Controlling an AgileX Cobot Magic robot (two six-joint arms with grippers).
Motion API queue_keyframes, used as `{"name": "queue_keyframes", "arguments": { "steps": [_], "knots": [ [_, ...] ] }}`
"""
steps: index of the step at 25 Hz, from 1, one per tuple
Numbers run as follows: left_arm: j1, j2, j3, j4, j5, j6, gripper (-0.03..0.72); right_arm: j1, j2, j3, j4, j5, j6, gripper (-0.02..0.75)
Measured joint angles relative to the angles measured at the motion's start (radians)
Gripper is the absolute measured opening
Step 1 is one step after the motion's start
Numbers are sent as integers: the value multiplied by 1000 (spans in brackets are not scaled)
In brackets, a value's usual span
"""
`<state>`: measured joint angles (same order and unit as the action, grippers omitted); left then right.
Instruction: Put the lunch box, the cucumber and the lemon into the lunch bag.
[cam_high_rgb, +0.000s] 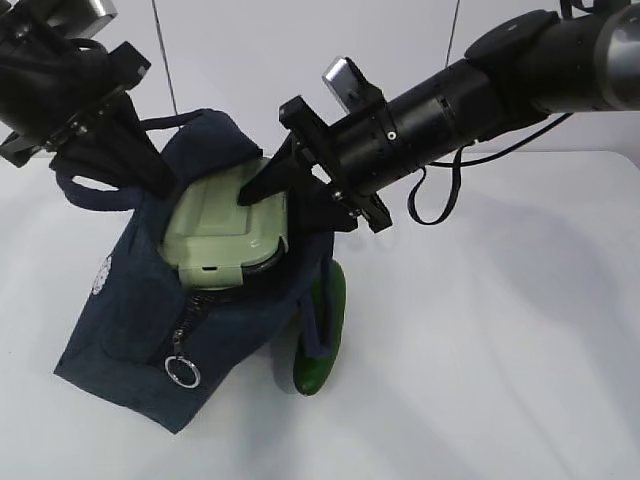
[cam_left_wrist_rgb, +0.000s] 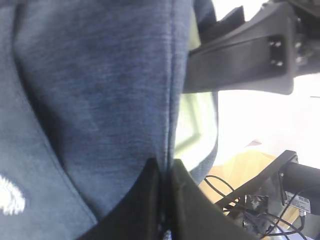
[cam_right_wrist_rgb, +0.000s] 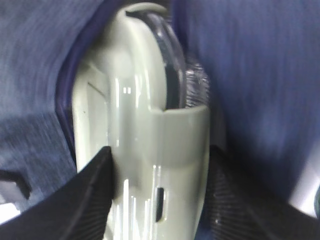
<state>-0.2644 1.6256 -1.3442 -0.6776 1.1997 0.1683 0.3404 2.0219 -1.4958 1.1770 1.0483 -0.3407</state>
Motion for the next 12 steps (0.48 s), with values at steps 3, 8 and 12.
{"name": "queue_keyframes", "arguments": {
  "steps": [3,8,12],
  "knots": [
    [0,0,0,-2,0,0,3,20,0,0,2,-36,-16,385],
    [0,0,0,-2,0,0,3,69,2,0,3,-116,-36,385],
    [0,0,0,-2,-2,0,3,92,4,0,6,-164,-48,384]
  ]
}}
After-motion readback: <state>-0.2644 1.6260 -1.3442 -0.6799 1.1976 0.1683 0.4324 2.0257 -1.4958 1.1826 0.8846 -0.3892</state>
